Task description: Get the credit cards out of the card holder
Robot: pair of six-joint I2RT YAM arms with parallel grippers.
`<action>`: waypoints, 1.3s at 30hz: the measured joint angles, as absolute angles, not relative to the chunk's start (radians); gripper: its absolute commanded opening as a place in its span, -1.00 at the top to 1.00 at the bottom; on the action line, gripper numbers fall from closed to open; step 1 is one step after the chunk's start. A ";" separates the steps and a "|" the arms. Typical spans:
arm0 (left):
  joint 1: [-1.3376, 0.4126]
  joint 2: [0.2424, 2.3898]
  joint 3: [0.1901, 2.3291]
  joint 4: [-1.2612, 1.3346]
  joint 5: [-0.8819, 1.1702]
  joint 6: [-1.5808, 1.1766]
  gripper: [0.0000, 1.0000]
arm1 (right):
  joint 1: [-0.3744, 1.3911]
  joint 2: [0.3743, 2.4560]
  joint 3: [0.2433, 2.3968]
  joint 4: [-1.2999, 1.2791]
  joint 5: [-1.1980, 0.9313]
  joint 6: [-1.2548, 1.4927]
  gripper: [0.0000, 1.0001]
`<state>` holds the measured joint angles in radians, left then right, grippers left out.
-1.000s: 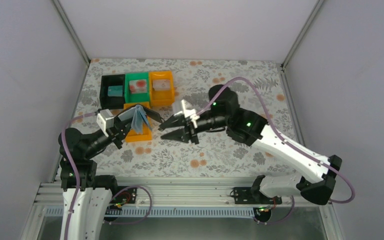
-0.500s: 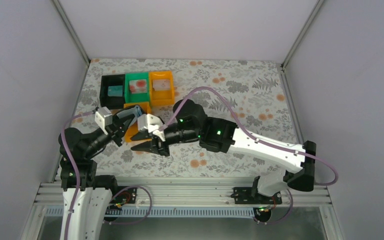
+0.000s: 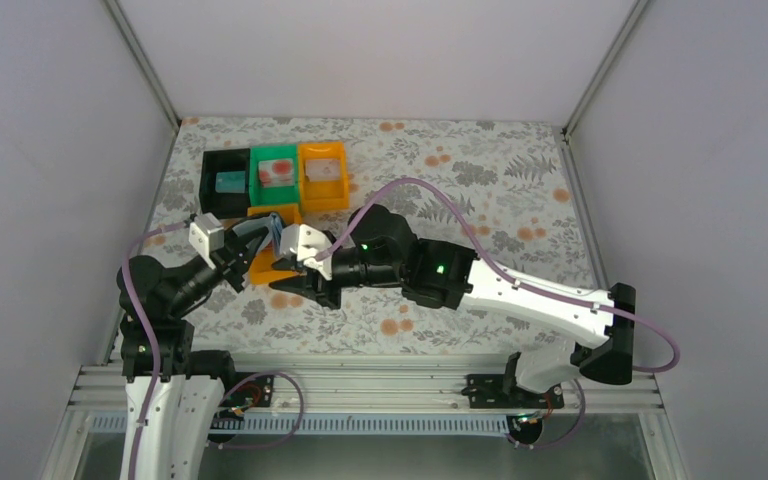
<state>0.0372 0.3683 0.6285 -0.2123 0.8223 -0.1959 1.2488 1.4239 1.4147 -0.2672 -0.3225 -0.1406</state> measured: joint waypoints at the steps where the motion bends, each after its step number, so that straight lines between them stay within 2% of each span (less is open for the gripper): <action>1: 0.037 0.368 0.628 -0.212 0.822 -0.196 0.95 | 1.249 1.424 1.413 -0.269 -0.313 -0.139 0.43; 29: 0.038 0.361 0.628 -0.226 0.830 -0.191 0.95 | 1.192 1.429 1.413 -0.283 -0.110 -0.148 0.43; 33: 0.038 0.361 0.628 -0.227 0.854 -0.186 0.95 | 1.182 1.464 1.444 -0.289 -0.074 -0.140 0.36; 39: 0.038 0.361 0.628 -0.226 0.884 -0.184 0.95 | 1.180 1.510 1.477 -0.286 -0.107 -0.143 0.07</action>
